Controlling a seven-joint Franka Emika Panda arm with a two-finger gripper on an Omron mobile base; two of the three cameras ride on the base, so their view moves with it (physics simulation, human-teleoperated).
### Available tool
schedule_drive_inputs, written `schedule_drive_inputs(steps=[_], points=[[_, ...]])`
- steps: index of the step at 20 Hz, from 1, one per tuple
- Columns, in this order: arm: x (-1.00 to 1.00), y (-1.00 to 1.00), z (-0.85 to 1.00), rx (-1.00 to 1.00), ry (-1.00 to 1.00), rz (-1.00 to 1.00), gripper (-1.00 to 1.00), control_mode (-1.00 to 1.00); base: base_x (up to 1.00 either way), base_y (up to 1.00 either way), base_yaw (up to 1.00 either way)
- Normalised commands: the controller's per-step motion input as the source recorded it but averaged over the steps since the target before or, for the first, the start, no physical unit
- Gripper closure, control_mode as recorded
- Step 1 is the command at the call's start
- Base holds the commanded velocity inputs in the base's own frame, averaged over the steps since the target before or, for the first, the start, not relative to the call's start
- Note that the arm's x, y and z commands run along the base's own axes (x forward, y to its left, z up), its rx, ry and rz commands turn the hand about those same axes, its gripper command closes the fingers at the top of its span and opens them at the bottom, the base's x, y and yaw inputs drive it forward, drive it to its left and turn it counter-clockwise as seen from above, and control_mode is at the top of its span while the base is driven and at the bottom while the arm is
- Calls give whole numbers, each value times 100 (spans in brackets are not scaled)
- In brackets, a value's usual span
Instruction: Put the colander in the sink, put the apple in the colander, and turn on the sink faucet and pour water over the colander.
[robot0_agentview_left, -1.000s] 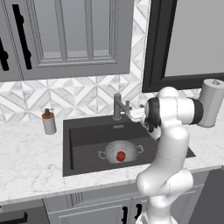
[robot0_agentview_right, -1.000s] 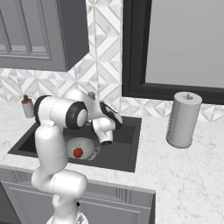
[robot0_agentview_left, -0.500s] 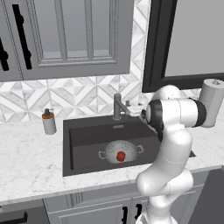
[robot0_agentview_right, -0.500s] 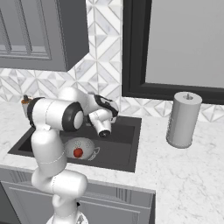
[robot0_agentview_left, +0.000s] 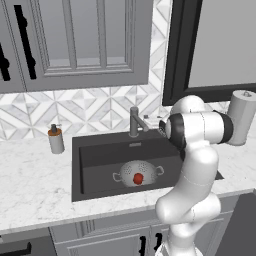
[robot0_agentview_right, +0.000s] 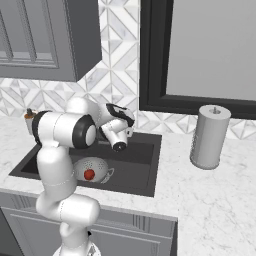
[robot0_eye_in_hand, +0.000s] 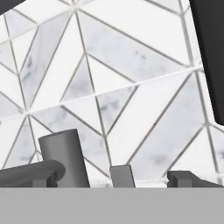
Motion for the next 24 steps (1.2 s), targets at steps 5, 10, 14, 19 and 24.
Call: schedule_drive_inputs(steps=[5, 10, 14, 19, 24], points=[[0, 0, -27, 0, 0, 0, -100, -100, 0, 0, 0], [0, -3, -21, 0, 6, 0, -100, -100, 0, 0, 0], [0, 0, -15, 0, 12, 0, -100, -100, 0, 0, 0], [3, 0, -1, 0, 11, 0, -100, -100, 0, 0, 0], [24, 0, 0, 0, 2, 0, -100, -100, 0, 0, 0]])
